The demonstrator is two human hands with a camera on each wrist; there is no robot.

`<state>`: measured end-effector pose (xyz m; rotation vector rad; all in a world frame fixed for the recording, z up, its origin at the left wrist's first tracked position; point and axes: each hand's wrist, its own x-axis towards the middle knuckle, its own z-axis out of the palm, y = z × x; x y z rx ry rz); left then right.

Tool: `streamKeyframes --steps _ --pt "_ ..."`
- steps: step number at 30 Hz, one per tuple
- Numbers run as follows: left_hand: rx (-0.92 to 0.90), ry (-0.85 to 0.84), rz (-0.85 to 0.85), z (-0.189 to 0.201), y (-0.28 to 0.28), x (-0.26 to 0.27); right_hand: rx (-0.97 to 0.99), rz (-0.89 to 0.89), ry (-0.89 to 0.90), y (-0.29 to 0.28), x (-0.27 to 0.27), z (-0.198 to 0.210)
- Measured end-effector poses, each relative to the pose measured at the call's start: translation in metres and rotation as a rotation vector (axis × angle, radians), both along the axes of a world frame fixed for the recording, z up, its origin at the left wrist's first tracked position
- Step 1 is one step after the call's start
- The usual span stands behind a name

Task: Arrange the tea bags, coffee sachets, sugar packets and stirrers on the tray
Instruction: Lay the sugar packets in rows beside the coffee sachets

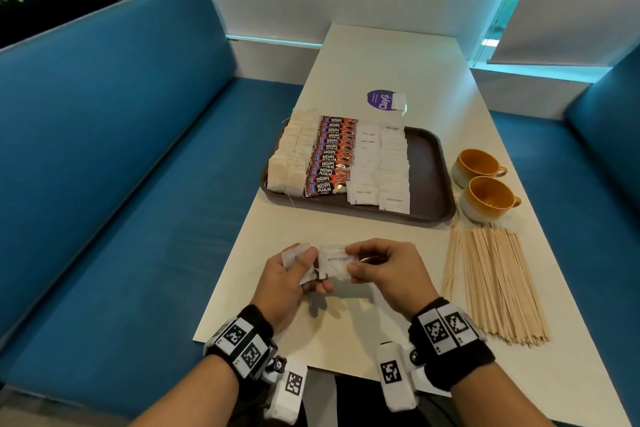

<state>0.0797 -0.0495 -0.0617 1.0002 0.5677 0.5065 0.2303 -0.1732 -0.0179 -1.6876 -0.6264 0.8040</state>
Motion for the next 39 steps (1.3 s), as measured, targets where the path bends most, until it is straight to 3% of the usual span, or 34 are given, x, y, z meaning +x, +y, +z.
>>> streamKeyframes --steps 8,12,18,23,30,39 --pt "0.059 0.043 0.019 0.000 0.001 -0.003 0.018 -0.240 -0.196 0.031 0.088 0.017" --pt "0.092 0.055 0.032 -0.004 0.003 -0.003 -0.062 -0.204 -0.239 0.051 0.111 0.008" --pt "0.123 0.054 0.004 -0.003 0.001 -0.005 -0.305 -0.094 -0.425 0.070 0.113 0.004" --pt "0.107 0.053 0.001 0.001 0.001 -0.003 -0.391 -0.067 -0.537 0.077 0.114 0.003" --pt "0.015 0.006 0.033 0.000 0.000 0.001 -0.482 -0.032 -0.618 0.086 0.118 -0.004" --pt "0.022 0.009 0.027 -0.004 0.002 0.000 -0.478 -0.065 -0.689 0.097 0.113 -0.004"
